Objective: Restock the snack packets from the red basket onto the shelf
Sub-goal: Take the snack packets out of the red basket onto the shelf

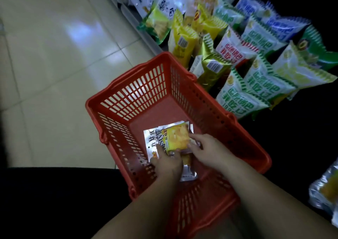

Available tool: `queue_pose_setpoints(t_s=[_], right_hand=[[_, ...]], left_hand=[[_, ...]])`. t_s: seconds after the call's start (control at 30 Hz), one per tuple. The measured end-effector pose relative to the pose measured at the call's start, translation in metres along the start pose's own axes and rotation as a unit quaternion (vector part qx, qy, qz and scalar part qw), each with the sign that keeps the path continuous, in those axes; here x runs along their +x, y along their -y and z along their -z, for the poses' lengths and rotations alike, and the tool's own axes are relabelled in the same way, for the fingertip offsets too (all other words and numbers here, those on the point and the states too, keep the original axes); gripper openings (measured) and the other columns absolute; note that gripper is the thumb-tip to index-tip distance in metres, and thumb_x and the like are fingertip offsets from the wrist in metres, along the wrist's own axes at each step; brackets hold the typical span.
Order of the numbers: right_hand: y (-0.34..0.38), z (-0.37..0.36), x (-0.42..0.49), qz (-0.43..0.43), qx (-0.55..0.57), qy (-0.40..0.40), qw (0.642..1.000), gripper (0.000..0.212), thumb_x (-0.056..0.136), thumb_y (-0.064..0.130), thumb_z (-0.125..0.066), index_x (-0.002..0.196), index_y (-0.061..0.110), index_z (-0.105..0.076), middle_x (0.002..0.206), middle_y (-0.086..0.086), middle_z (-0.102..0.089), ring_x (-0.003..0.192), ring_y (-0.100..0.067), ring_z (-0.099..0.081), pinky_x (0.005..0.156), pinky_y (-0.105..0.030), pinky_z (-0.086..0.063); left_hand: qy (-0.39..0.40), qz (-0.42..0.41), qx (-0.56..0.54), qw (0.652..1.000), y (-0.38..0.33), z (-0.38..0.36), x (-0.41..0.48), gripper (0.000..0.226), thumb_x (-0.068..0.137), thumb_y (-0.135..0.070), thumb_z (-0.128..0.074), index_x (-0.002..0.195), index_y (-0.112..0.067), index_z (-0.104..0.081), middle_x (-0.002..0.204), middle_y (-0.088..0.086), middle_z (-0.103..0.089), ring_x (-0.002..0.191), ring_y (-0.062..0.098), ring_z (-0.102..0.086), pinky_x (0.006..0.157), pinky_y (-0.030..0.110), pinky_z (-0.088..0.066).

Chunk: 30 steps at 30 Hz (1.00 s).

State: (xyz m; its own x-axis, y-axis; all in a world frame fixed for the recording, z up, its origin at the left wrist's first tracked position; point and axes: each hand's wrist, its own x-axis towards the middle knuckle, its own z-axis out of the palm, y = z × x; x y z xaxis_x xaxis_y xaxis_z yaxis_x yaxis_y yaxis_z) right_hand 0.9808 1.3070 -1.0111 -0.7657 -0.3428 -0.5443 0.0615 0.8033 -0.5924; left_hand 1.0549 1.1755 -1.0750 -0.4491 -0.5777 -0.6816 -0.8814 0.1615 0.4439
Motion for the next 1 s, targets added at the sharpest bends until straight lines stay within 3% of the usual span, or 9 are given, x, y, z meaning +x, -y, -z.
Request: queue_pose_setpoints(t_s=[0.1,0.23,0.3,0.4,0.57,0.7,0.8,0.9,1.0], right_hand=[[-0.007,-0.011,0.016,-0.005,0.007,0.019,1.000,0.048,0.096,0.038,-0.061,0.144,0.033,-0.054,0.137,-0.002,-0.053,0.126,-0.018,-0.055,0.109,-0.029,-0.040],[-0.016,-0.024,0.029,-0.025,0.027,0.044,0.998,0.052,0.098,0.035,-0.058,0.148,0.032,-0.048,0.144,-0.002,-0.053,0.131,-0.017,-0.052,0.112,-0.029,-0.039],[-0.024,-0.028,0.030,-0.042,0.037,0.055,0.997,0.054,0.098,0.029,-0.056,0.151,0.031,-0.045,0.150,-0.001,-0.050,0.137,-0.016,-0.048,0.114,-0.030,-0.036],[-0.032,-0.027,0.031,-0.068,0.061,0.059,0.994,0.057,0.096,0.021,-0.054,0.151,0.032,-0.043,0.150,-0.001,-0.051,0.134,-0.015,-0.051,0.112,-0.027,-0.038],[-0.038,-0.020,0.029,-0.065,0.104,0.060,0.991,0.057,0.097,0.012,-0.060,0.151,0.023,-0.045,0.141,0.002,-0.056,0.121,-0.004,-0.052,0.093,-0.008,-0.033],[-0.021,-0.004,0.021,-0.044,0.082,0.006,0.996,0.048,0.095,0.032,-0.065,0.142,0.036,-0.055,0.128,0.000,-0.060,0.113,-0.012,-0.058,0.092,-0.017,-0.037],[0.005,0.010,0.012,0.006,0.063,-0.032,0.997,0.046,0.093,0.037,-0.068,0.138,0.035,-0.060,0.107,0.005,-0.047,0.100,-0.009,-0.052,0.089,-0.016,-0.035],[0.027,0.022,-0.013,0.047,0.075,-0.076,0.993,0.049,0.088,0.046,-0.071,0.136,0.043,-0.059,0.126,0.008,-0.034,0.111,-0.010,-0.054,0.104,-0.023,-0.040],[0.042,0.037,-0.047,0.114,0.074,-0.133,0.982,0.053,0.079,0.060,-0.069,0.131,0.059,-0.055,0.145,0.017,-0.021,0.129,-0.014,-0.051,0.106,-0.038,-0.047]], left_hand=[[-0.027,-0.028,0.027,0.999,0.011,-0.013,0.000,0.089,0.089,-0.058,-0.066,0.162,-0.031,-0.022,0.167,0.014,-0.005,0.149,0.036,-0.030,0.117,0.038,-0.031],[-0.009,-0.046,0.078,0.996,0.015,-0.018,0.016,0.086,0.086,-0.068,-0.059,0.159,-0.043,-0.021,0.169,0.003,-0.009,0.148,0.039,-0.029,0.116,0.048,-0.032],[-0.008,-0.056,0.102,0.993,0.014,-0.018,0.020,0.081,0.085,-0.059,-0.064,0.155,-0.046,-0.025,0.164,0.002,-0.016,0.141,0.036,-0.041,0.111,0.051,-0.040],[0.000,-0.094,0.092,0.991,0.017,-0.017,0.024,0.070,0.086,-0.039,-0.070,0.150,-0.038,-0.040,0.153,0.005,-0.025,0.116,0.027,-0.062,0.101,0.039,-0.049],[-0.025,-0.173,0.007,0.985,0.010,-0.004,0.024,0.035,0.086,-0.010,-0.066,0.120,-0.017,-0.071,0.124,0.003,-0.047,0.091,0.027,-0.068,0.089,0.036,-0.057],[-0.043,-0.240,-0.037,0.969,-0.010,0.029,0.013,0.020,0.090,-0.012,-0.066,0.107,-0.016,-0.077,0.107,-0.010,-0.053,0.091,0.020,-0.066,0.091,0.035,-0.056],[-0.057,-0.295,-0.028,0.953,-0.031,0.060,-0.004,0.017,0.090,-0.008,-0.069,0.103,-0.014,-0.080,0.104,-0.007,-0.060,0.097,0.011,-0.062,0.092,0.020,-0.049],[-0.063,-0.336,-0.061,0.938,-0.049,0.091,-0.026,0.015,0.088,-0.007,-0.075,0.100,-0.014,-0.081,0.100,-0.009,-0.064,0.094,0.005,-0.063,0.084,0.004,-0.044],[-0.045,-0.354,-0.101,0.929,-0.063,0.117,-0.054,0.016,0.086,-0.010,-0.078,0.099,-0.018,-0.082,0.100,-0.011,-0.068,0.094,0.000,-0.066,0.082,0.007,-0.048]])
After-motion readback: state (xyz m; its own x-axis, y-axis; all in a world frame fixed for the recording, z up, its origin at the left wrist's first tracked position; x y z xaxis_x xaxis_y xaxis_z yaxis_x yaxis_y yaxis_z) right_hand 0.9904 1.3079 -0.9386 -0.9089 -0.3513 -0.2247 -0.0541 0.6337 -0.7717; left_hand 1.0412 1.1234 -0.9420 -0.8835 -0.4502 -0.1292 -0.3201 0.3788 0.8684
